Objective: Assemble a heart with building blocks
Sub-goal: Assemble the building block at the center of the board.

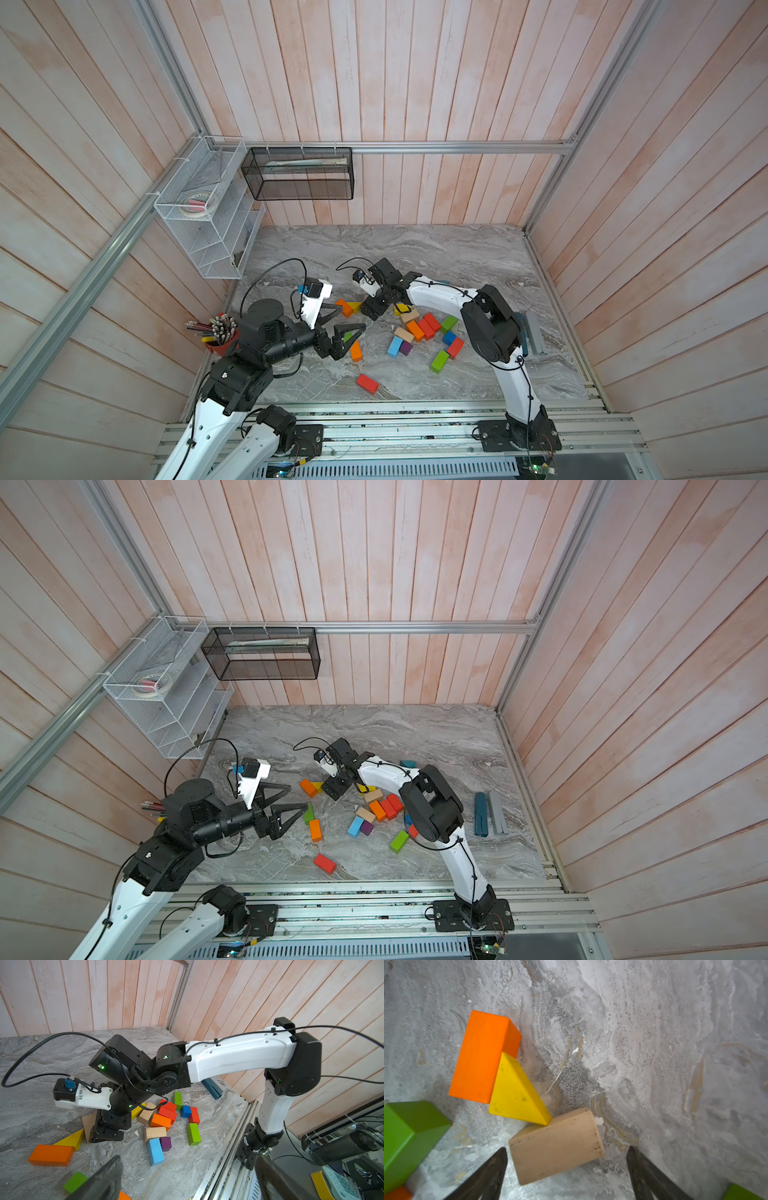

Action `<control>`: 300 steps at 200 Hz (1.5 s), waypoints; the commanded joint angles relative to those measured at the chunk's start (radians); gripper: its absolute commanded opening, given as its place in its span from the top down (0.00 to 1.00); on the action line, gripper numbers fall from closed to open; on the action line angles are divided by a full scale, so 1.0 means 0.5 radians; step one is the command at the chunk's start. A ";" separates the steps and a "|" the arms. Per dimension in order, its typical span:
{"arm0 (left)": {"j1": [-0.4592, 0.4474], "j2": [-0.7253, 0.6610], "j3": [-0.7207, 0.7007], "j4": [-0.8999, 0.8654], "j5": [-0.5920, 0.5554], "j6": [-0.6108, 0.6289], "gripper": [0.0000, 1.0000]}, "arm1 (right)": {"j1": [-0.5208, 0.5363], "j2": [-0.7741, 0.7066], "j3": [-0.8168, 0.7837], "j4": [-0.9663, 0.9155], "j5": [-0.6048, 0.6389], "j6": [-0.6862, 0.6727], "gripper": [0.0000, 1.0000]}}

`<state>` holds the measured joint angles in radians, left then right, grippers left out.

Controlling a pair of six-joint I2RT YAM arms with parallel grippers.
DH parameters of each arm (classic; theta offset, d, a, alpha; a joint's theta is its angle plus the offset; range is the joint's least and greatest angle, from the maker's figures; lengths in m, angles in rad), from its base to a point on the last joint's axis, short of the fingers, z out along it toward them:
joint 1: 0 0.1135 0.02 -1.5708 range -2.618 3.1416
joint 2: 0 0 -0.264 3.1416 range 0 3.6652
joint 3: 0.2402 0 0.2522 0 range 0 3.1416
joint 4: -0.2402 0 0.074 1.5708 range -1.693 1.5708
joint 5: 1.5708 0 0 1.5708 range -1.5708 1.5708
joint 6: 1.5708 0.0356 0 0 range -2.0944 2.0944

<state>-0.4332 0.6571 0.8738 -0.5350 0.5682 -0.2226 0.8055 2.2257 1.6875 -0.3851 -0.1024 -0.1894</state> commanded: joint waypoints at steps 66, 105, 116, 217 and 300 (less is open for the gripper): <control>-0.007 -0.006 -0.014 -0.016 -0.018 -0.015 0.00 | -0.018 0.164 0.251 -0.122 0.012 -0.031 0.21; -0.009 -0.011 -0.017 -0.010 -0.017 -0.019 0.00 | -0.028 0.175 0.271 -0.159 -0.043 -0.011 0.35; -0.005 -0.011 -0.017 -0.008 -0.016 -0.023 0.00 | -0.028 0.162 0.254 -0.154 -0.052 0.003 0.36; -0.008 -0.007 -0.022 0.017 0.005 -0.033 0.00 | -0.025 -0.038 -0.076 0.012 -0.047 0.133 0.38; -0.008 -0.007 -0.031 0.030 0.008 -0.040 0.00 | 0.012 -0.058 -0.046 0.010 -0.055 0.157 0.28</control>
<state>-0.4332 0.6571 0.8734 -0.5343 0.5686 -0.2344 0.8001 2.2158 1.6623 -0.3473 -0.1143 -0.1295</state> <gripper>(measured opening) 0.998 0.694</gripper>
